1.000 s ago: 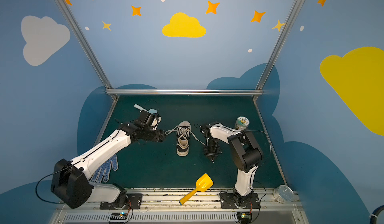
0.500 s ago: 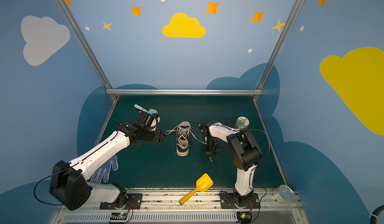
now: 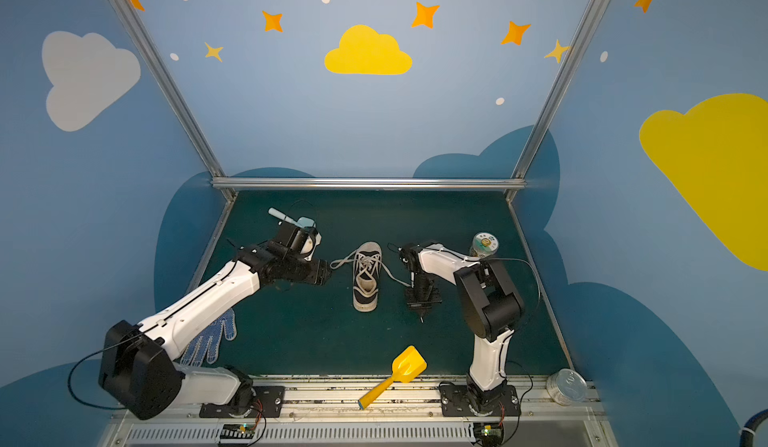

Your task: Tie the shoes

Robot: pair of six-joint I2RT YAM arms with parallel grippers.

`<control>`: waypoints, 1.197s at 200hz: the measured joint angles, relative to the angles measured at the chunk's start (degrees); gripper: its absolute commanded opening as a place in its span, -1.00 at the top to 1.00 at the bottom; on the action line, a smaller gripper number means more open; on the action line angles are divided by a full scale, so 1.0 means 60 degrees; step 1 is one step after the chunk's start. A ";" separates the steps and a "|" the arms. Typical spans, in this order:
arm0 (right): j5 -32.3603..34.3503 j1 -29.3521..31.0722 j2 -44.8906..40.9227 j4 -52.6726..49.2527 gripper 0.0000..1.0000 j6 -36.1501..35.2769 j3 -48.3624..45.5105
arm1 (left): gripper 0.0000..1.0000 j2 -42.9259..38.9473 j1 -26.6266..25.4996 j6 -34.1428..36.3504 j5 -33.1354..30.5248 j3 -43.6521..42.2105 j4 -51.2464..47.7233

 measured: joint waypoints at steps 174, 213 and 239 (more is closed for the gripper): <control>-0.6153 -0.1322 -0.0361 0.8123 1.00 0.5096 -0.0725 | -0.32 0.1326 -0.0189 -0.2018 0.2750 -0.0481 0.2849; -0.6375 -0.1111 0.0076 0.9686 1.00 0.6200 -0.0754 | -0.28 0.1821 -0.0189 -0.2688 0.3446 -0.0805 0.3916; -0.6513 -0.1060 0.0284 1.0284 1.00 0.6626 -0.0761 | -0.23 0.1938 -0.0149 -0.3140 0.3854 -0.1067 0.4699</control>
